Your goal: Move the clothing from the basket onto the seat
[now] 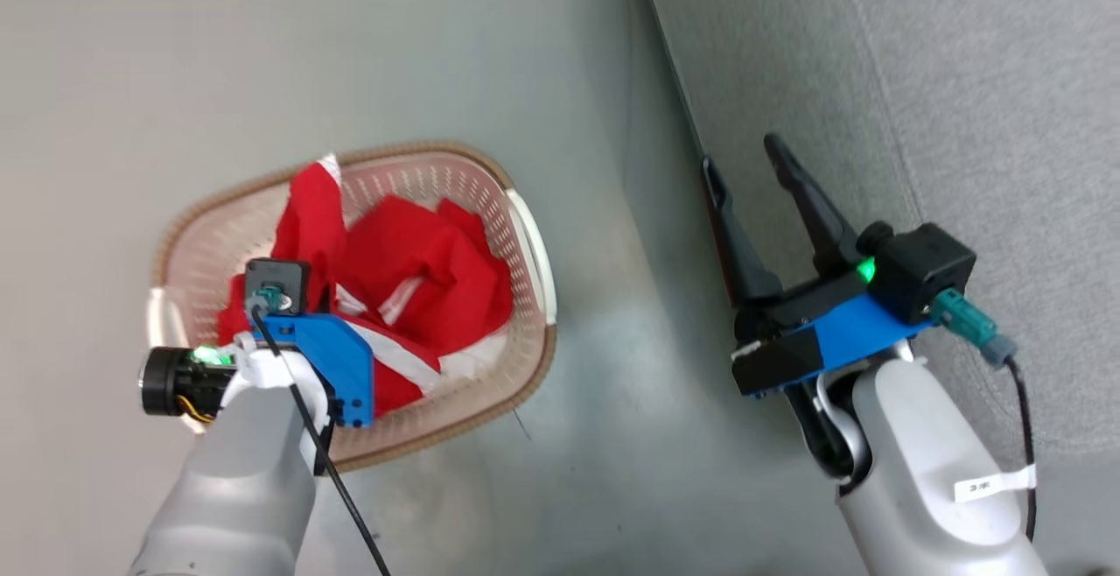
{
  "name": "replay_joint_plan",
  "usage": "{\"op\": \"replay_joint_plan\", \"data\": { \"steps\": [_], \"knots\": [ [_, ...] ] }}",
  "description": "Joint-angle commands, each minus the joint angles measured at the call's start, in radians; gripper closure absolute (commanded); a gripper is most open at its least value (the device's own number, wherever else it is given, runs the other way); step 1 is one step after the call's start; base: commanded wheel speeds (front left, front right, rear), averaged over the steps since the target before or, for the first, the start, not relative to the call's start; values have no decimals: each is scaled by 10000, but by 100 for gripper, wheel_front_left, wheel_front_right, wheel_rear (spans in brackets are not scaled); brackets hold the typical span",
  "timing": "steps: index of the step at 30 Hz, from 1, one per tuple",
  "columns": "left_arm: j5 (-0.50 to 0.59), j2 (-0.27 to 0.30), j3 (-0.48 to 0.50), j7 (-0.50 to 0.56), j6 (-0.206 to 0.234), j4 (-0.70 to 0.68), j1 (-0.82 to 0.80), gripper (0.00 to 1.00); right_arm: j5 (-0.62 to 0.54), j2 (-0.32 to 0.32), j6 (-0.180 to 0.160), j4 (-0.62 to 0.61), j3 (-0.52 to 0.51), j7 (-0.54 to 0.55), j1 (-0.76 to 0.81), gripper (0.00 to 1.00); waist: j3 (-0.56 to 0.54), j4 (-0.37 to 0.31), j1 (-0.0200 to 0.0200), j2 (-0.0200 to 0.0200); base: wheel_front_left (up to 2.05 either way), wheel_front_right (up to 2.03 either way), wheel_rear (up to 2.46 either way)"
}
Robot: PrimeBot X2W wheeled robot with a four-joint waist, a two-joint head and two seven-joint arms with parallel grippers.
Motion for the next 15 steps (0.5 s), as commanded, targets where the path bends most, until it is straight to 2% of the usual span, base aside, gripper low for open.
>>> {"op": "replay_joint_plan", "data": {
  "steps": [1,9,15],
  "knots": [
    [-16,-106,-112,-70,-145,7,169,100,-127,-43,4,253,-27,-38,297,0,-1364,625,1,0,0,0,0],
    [-52,-542,-550,-269,-781,-71,655,100,-75,-40,4,992,-133,144,1044,0,-3370,1267,1,0,0,0,0],
    [-359,-642,-1148,-364,-1188,-782,978,100,-61,-40,4,1260,-195,325,1650,0,-4633,1539,1,0,0,0,0]
  ]
}}
